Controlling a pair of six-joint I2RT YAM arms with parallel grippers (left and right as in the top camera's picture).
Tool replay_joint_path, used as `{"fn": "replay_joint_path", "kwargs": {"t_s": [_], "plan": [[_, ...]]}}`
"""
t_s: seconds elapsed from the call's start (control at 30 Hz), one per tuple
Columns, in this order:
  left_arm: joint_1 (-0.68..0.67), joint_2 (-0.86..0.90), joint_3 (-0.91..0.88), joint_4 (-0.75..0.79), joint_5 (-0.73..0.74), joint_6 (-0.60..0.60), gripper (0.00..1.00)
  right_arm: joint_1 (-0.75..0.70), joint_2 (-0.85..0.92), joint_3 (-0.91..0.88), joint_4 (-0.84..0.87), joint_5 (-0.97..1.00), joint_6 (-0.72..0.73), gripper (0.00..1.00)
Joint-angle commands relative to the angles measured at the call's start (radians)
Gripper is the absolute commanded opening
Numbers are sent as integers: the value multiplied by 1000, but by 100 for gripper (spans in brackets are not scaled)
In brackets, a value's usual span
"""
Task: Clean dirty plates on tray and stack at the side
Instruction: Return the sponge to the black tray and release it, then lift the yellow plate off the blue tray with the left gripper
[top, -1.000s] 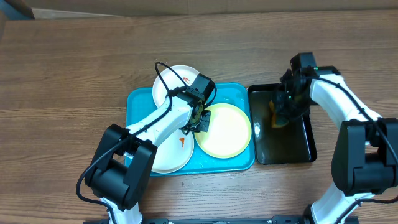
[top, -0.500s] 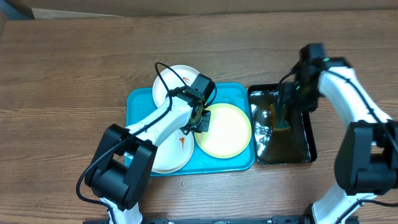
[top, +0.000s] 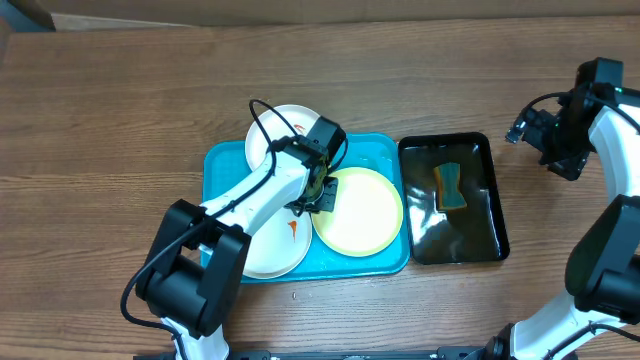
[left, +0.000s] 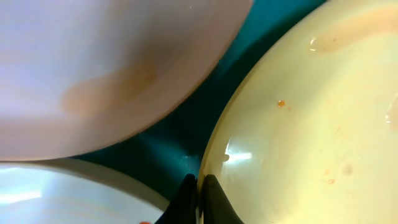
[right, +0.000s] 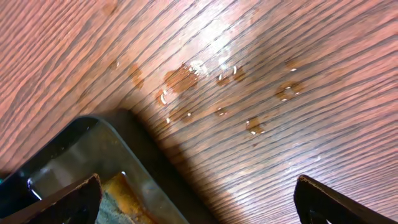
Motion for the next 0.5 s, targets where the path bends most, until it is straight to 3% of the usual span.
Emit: {"fn": "replay_joint_path", "kwargs": {"t_s": [0.0, 0.47], "plan": [[31, 8, 85, -39, -4, 15, 4, -4, -25, 15, 7, 2, 11, 100], [38, 9, 108, -86, 85, 0, 4, -4, -25, 15, 7, 2, 11, 100]]}}
